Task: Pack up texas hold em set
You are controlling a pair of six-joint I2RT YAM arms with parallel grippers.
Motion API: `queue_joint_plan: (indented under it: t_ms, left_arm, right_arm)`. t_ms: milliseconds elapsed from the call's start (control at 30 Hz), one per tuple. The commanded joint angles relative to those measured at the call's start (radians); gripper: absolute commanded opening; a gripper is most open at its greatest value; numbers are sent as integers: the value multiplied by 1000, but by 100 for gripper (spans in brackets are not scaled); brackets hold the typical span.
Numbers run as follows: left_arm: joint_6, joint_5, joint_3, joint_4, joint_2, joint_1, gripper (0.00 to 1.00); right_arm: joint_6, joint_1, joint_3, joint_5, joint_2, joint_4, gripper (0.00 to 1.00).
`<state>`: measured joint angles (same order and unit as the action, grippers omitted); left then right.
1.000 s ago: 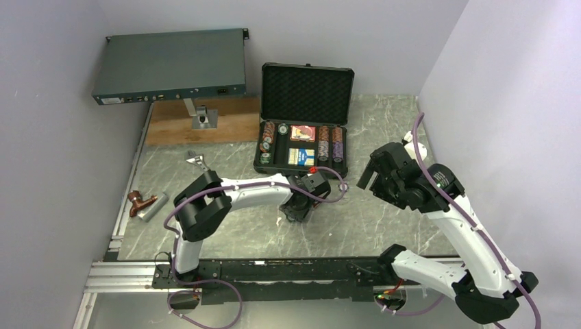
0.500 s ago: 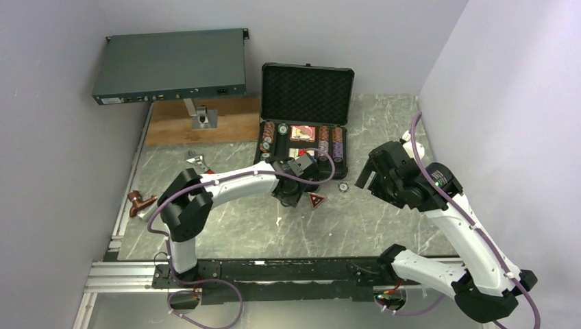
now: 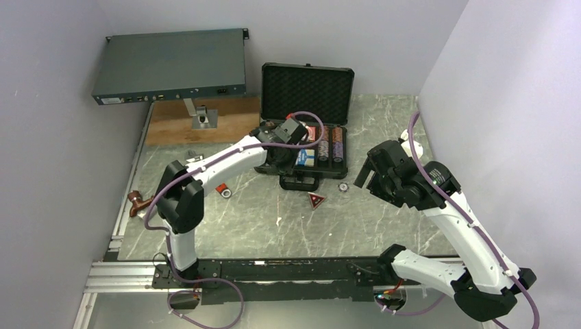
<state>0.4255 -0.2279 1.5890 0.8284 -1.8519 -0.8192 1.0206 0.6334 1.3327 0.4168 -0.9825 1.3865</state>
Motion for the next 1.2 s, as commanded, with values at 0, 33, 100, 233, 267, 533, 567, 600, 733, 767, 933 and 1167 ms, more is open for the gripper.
queue_joint_plan:
  t_ms: [0, 33, 100, 233, 267, 533, 567, 600, 733, 767, 933, 1167]
  left_arm:
    - [-44, -10, 95, 10, -45, 38, 29]
    - [-51, -11, 115, 12, -58, 46, 29]
    - [-62, -9, 137, 11, -80, 63, 28]
    - [-80, -6, 157, -8, -118, 100, 28]
    - [-83, -2, 161, -11, -129, 109, 28]
    - [-116, 29, 173, -49, -191, 136, 28]
    - [-118, 29, 168, -54, -193, 137, 28]
    - [-118, 29, 161, -59, -196, 137, 28]
    - [-119, 42, 135, -85, -191, 139, 33]
    - [-116, 43, 131, -90, -188, 140, 36]
    - [-117, 41, 125, -75, -170, 140, 49]
    - [-126, 21, 142, -35, -94, 140, 63]
  right_arm:
    - [-8, -3, 10, -1, 4, -23, 83]
    - [-8, -3, 10, 0, 6, -22, 83]
    - [-6, -3, 8, 0, 10, -17, 83]
    - [2, -3, 4, 0, 19, -3, 83]
    - [4, -4, 3, 0, 24, 2, 83]
    - [20, -3, -15, 4, 44, 25, 83]
    - [21, -3, -16, 2, 43, 26, 83]
    - [22, -3, -18, 2, 43, 24, 83]
    - [21, -3, -17, 0, 39, 19, 83]
    - [19, -3, -17, 0, 37, 19, 83]
    - [12, -4, -19, -7, 25, -3, 83]
    - [-5, -3, -36, -30, 5, -56, 83]
